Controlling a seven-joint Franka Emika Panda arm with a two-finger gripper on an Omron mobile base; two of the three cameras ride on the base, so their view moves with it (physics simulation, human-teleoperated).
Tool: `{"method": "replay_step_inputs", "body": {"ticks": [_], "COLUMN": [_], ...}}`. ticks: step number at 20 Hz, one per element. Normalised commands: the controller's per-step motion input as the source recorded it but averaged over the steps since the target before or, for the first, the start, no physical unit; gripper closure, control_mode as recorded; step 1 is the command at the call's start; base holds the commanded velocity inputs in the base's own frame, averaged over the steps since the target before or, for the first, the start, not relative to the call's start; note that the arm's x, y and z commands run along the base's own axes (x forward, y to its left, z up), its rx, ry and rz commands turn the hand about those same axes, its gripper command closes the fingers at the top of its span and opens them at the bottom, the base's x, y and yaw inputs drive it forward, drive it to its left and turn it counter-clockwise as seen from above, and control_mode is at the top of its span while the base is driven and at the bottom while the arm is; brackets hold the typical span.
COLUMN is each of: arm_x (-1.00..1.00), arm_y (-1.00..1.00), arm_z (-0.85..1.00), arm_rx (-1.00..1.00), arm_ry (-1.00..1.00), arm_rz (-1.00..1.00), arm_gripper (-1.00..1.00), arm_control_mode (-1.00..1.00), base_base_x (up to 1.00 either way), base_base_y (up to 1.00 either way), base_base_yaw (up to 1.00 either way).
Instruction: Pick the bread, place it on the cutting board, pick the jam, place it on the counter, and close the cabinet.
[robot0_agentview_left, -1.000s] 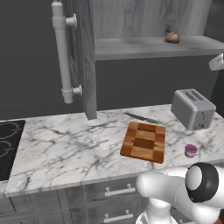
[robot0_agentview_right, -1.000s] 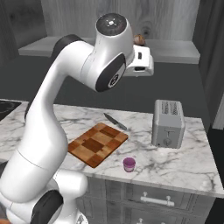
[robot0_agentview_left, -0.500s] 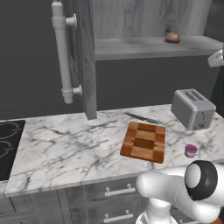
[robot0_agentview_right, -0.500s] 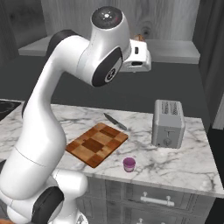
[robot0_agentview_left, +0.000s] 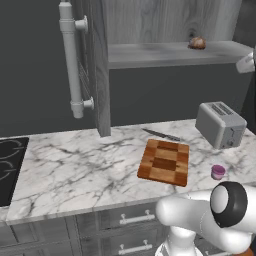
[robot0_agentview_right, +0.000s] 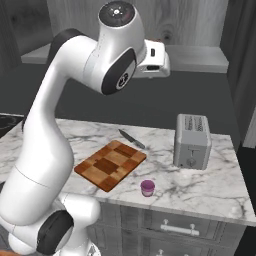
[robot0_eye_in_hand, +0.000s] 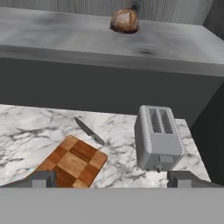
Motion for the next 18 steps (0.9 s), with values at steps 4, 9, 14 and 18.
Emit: {"method": "replay_step_inputs", "body": {"ticks": [4, 9, 14, 18], "arm_x": [0.0, 0.11, 0.22, 0.24], "arm_y": [0.08, 0.12, 0.12, 0.1], "arm_z": [0.08, 0.08, 0.08, 0.1], "arm_rx": [0.0, 0.0, 0.0, 0.01], "arm_ry": [-0.01, -0.02, -0.01, 0.0], "arm_rz": [0.0, 0.0, 0.0, 0.0], "arm_gripper": [-1.0, -1.0, -1.0, -1.0], "arm_control_mode": [-1.0, -1.0, -1.0, -1.0], "base_base_x": [0.0, 0.0, 0.0, 0.0], "base_base_y": [0.0, 0.0, 0.0, 0.0], "base_base_yaw": [0.0, 0.0, 0.0, 0.0]}}
